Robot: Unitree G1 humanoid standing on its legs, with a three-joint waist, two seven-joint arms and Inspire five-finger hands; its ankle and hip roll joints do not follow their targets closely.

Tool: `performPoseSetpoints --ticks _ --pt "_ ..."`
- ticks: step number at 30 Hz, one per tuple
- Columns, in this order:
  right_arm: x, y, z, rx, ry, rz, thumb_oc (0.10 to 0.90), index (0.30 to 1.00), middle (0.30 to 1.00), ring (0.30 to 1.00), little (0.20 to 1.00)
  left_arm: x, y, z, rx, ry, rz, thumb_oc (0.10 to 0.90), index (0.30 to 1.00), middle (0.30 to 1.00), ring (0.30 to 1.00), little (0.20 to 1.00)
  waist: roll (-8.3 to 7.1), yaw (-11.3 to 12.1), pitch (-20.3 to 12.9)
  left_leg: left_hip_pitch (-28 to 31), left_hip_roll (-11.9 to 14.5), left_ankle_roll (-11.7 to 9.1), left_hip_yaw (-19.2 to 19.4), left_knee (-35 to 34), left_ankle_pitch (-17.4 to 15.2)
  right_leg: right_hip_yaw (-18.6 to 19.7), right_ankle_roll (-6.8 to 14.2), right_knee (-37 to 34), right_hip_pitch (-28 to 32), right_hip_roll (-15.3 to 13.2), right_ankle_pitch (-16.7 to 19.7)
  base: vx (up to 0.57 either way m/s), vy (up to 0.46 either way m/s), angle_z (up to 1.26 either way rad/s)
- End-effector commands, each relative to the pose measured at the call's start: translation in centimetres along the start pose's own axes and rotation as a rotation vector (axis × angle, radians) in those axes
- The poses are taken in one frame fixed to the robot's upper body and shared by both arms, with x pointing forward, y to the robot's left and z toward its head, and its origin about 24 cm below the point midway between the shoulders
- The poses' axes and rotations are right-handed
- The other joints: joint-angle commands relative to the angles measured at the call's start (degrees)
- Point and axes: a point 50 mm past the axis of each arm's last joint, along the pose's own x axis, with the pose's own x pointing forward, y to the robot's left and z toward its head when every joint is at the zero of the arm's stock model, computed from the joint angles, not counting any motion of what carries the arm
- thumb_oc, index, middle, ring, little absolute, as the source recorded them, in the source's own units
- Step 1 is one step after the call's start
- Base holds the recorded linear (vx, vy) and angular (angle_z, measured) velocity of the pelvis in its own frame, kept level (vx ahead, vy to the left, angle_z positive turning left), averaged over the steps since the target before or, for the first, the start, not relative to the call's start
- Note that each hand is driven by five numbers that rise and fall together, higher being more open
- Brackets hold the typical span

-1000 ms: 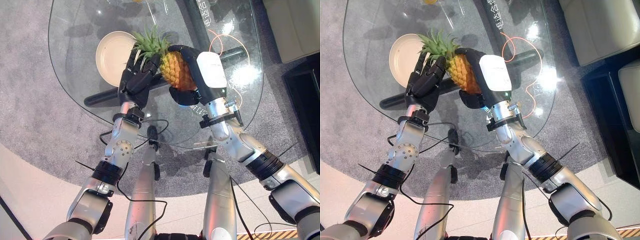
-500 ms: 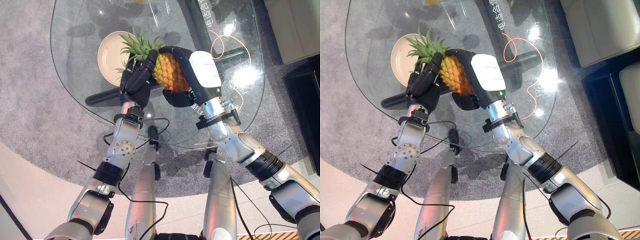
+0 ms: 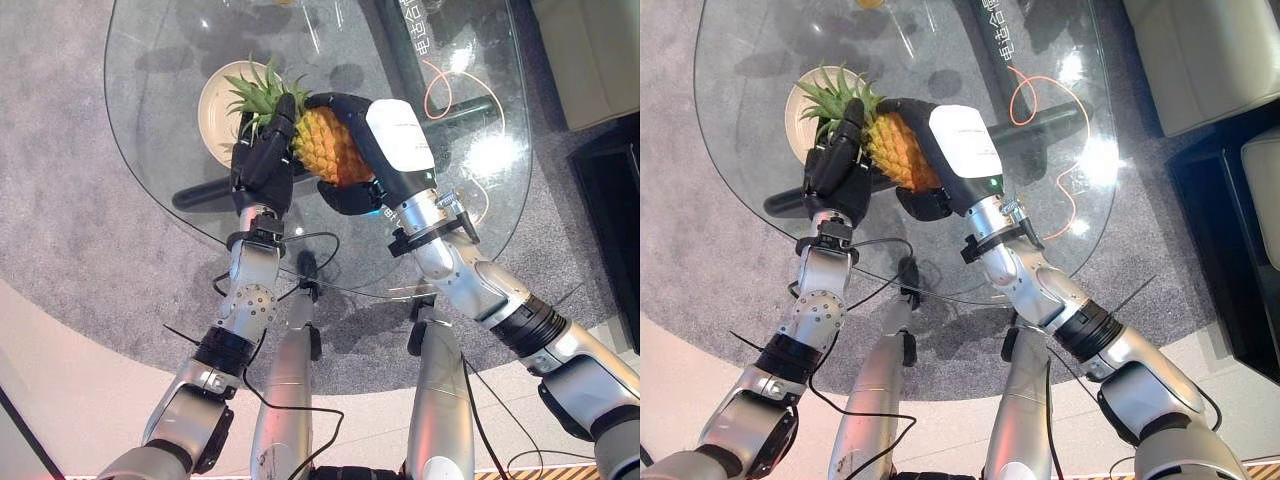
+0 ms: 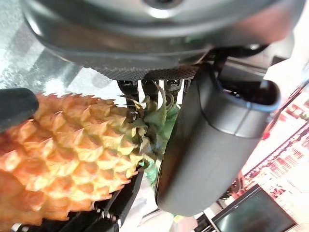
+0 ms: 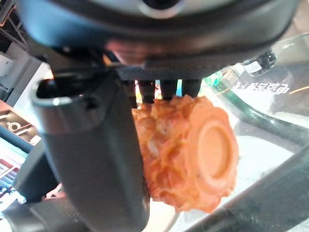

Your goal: Pick up the fruit to the plate

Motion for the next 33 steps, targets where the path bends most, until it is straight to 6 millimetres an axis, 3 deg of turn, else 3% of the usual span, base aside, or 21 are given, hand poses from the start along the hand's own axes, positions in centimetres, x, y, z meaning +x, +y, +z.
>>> performPoseSetpoints --ticks 1,23,24,25,33 --pt "2.56 -2.34 7.73 0.101 -0.401 -0.083 0.100 0.300 0.300 0.300 0.200 0.31 -9.38 2.04 -0.072 -0.149 -0.421 0.100 0.300 0.300 0.300 0.200 -0.52 0.44 -1.10 1.18 -4.70 1.47 0.78 4.54 -6.96 -5.46 -0.70 -12.77 4.97 2.16 7.16 0.00 0.000 0.00" --pt "2.41 -2.35 7.77 0.105 -0.407 -0.096 0.100 0.300 0.300 0.300 0.200 0.27 -9.24 2.58 -0.064 -0.209 -0.423 0.100 0.300 0.300 0.300 0.200 -0.63 0.40 -1.10 0.93 -4.71 1.44 0.70 4.59 -7.03 -5.28 -0.59 -12.78 4.66 2.15 7.21 0.00 0.000 0.00" --pt "2.48 -2.49 7.79 0.109 -0.405 -0.107 0.232 0.413 0.413 0.413 0.332 0.29 -9.33 2.68 -0.063 -0.215 -0.425 0.100 0.300 0.300 0.300 0.200 -0.61 0.41 -1.10 0.51 -4.70 1.47 0.70 4.51 -6.65 -5.28 -0.65 -12.97 4.29 2.18 7.63 0.00 0.000 0.00" --pt "2.40 -2.47 7.58 0.122 -0.391 -0.121 0.800 0.900 0.900 0.900 0.900 0.22 -9.13 2.66 -0.061 -0.219 -0.415 0.100 0.300 0.300 0.300 0.200 -0.61 0.37 -1.10 0.94 -4.73 1.43 0.69 4.67 -7.09 -5.22 -0.62 -12.70 4.63 2.17 7.15 0.00 0.000 0.00" --pt "2.36 -2.76 7.53 0.140 -0.384 -0.160 0.800 0.900 0.900 0.900 0.900 0.21 -9.11 2.73 -0.067 -0.238 -0.395 0.100 0.300 0.300 0.300 0.200 -0.55 0.24 -1.10 0.83 -4.81 1.50 0.71 4.66 -7.11 -5.12 -0.62 -12.70 4.41 2.16 7.15 0.00 0.000 0.00"
